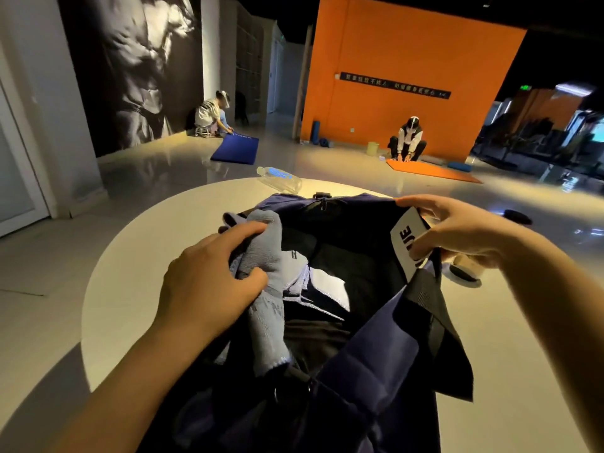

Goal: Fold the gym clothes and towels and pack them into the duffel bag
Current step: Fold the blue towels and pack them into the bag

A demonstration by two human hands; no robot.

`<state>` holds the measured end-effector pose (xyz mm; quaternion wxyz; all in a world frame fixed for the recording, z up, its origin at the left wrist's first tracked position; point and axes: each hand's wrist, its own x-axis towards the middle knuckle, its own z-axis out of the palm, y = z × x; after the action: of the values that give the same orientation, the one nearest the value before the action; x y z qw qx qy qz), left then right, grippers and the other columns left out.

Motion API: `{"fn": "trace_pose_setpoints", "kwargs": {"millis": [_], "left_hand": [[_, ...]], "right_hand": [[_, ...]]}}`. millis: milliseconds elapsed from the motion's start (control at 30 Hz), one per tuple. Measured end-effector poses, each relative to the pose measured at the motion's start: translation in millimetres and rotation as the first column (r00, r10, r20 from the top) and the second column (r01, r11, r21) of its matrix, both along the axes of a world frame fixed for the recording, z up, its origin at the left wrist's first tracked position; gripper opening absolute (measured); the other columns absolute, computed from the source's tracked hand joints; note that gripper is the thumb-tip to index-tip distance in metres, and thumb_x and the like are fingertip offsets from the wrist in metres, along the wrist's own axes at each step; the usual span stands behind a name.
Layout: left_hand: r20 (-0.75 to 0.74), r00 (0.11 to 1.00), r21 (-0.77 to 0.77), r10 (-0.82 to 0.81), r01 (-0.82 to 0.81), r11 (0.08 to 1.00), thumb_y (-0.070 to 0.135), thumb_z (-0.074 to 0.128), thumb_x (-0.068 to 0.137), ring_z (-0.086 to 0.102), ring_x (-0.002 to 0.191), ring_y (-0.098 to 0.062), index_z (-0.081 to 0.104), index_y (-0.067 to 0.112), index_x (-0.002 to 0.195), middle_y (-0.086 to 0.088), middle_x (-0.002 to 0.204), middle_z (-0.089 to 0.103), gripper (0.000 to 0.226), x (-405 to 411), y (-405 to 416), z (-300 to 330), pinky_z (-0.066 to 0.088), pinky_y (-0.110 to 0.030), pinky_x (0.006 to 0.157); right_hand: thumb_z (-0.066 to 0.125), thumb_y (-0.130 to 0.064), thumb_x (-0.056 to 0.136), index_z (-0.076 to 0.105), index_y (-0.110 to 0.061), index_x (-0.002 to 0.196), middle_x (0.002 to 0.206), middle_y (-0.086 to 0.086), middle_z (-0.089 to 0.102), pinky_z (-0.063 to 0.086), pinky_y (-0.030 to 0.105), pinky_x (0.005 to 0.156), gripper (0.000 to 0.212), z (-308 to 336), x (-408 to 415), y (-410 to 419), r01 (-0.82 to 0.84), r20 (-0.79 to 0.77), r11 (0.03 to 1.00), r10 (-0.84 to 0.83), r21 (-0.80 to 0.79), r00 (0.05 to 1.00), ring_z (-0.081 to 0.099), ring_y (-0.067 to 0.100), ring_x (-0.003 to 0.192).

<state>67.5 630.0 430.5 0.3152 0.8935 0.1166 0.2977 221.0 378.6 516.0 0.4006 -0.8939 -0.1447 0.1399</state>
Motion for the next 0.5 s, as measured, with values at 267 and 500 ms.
{"fn": "trace_pose_setpoints", "kwargs": {"millis": [267,500], "left_hand": [[-0.121,0.891,-0.37,-0.437,0.368,0.853,0.033,0.067,0.07,0.055,0.112,-0.005,0.061,0.041,0.124,0.014,0.125,0.062,0.055,88.9,-52.5,17.8,0.042,-0.023,0.099],[-0.375,0.86,-0.315,-0.347,0.234,0.92,0.05,0.054,0.091,0.035,0.139,-0.023,0.029,0.022,0.15,-0.002,0.153,0.034,0.07,153.7,-55.8,-11.5,0.028,-0.034,0.111]], "right_hand": [[0.063,0.02,0.073,0.047,-0.036,0.121,0.1,-0.002,0.057,0.058,0.036,0.061,0.075,-2.3,0.3,-0.3,-0.06,-0.012,0.995,0.062,0.085,0.998,0.062,0.023,0.09],[0.065,0.017,0.074,0.042,-0.033,0.135,0.105,-0.007,0.052,0.059,0.035,0.059,0.082,-10.2,3.8,-12.5,-0.069,-0.028,0.992,0.073,0.104,0.997,0.061,0.022,0.094]]}}
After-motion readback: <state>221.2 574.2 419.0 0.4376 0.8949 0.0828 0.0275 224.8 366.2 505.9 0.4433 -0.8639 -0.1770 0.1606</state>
